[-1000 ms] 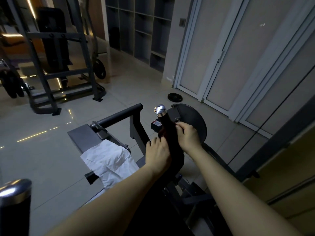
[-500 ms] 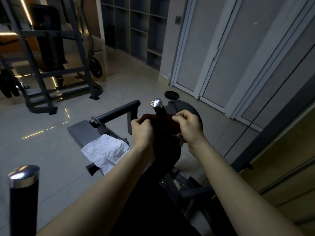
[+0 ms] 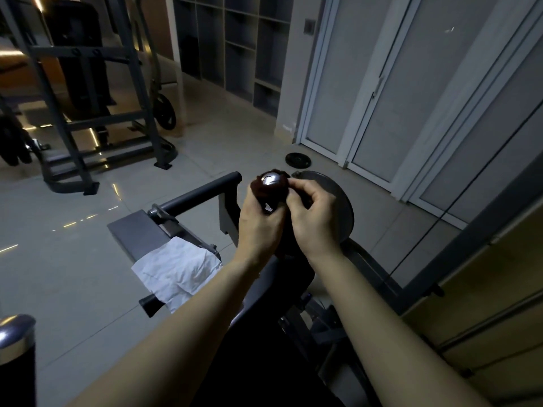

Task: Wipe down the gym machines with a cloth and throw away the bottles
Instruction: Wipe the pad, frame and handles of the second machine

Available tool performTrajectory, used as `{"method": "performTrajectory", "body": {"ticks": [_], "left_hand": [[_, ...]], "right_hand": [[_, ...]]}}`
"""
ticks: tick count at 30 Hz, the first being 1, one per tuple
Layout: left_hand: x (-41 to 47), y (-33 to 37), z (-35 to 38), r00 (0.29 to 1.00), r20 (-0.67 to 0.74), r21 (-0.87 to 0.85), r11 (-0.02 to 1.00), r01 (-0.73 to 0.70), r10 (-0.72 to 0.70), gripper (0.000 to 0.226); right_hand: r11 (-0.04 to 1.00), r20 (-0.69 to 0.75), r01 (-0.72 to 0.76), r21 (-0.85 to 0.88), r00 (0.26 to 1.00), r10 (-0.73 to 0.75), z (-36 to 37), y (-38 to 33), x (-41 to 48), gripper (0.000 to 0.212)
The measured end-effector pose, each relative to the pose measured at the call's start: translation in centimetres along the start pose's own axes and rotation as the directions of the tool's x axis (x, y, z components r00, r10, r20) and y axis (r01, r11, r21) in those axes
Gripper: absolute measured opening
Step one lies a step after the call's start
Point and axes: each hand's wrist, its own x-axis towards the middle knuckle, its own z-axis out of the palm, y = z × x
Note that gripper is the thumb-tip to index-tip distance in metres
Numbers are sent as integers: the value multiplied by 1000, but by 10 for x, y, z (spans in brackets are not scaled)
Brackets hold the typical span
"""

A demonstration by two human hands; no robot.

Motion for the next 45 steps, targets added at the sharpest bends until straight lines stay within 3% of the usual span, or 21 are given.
{"method": "performTrajectory", "body": {"ticks": [3, 6, 9, 10, 12, 14, 17, 21, 24, 26, 28, 31, 33, 35, 38, 41, 43, 45], "left_hand": [[3, -8, 2, 977, 3, 330, 922, -201, 212, 20], [-3, -11, 2, 973, -14, 528, 829, -187, 229, 42], [-14, -6, -5, 989, 97, 713, 685, -149, 114, 42], [-21, -8, -7, 985, 169, 763, 628, -152, 33, 38], [-37, -12, -12, 960, 201, 781, 624, -36, -196, 34], [-50, -18, -17, 930, 143, 677, 719, 157, -338, 30], [-52, -11, -21, 947, 13, 399, 870, 290, -321, 20], [-32, 18, -24, 973, -163, 92, 980, 177, -161, 19], [-22, 28, -25, 967, -221, 15, 990, 137, -130, 41], [-16, 31, -26, 952, -267, -3, 987, 158, -153, 64], [-12, 34, -27, 938, -294, -34, 982, 184, -186, 67], [-1, 40, -23, 982, -149, -89, 991, 102, -114, 31], [6, 44, -15, 999, 23, -45, 998, 40, -39, 28], [18, 43, -10, 996, 76, -22, 999, 48, -46, 27], [48, 31, -16, 957, 115, -49, 961, 272, -265, 30], [53, 15, -29, 828, 236, -180, 814, 552, -509, 28], [43, 15, -32, 788, 254, -385, 689, 614, -561, 36], [35, 21, -32, 837, 225, -519, 666, 536, -499, 41]], "right_hand": [[994, -33, 95, -52, 995, -97, -1, 5, 0, 17], [981, -76, 152, -124, 984, -162, 5, 6, -6, 17], [963, -101, 154, -219, 978, -180, 11, 16, -16, 11], [969, -83, 97, -225, 990, -118, 11, 22, -22, 8], [977, -18, -52, -209, 999, 49, 8, 35, -38, 6], [971, 10, -115, -211, 993, 120, 4, 43, -51, 7], [984, 0, -72, -161, 997, 73, 0, 27, -48, 9], [999, 56, 11, -35, 998, -9, -3, -5, -32, 9], [999, 15, 43, -15, 999, -42, -7, -9, -22, 13], [998, 72, -31, -59, 997, 35, -8, -3, -12, 30], [984, 220, -103, -146, 966, 134, -6, 5, -3, 48], [962, 333, -22, -272, 936, 115, 4, 13, -3, 51], [950, 312, -43, -310, 939, 144, 7, 16, -7, 48], [945, 312, -49, -323, 937, 155, 4, 16, -9, 53], [955, 359, 40, -295, 931, 72, 0, 21, -4, 59], [954, 374, 19, -298, 922, 99, -3, 25, 0, 50], [959, 367, 13, -283, 925, 96, -4, 33, -1, 45], [969, 376, 5, -248, 922, 92, -6, 40, -3, 45]]}}
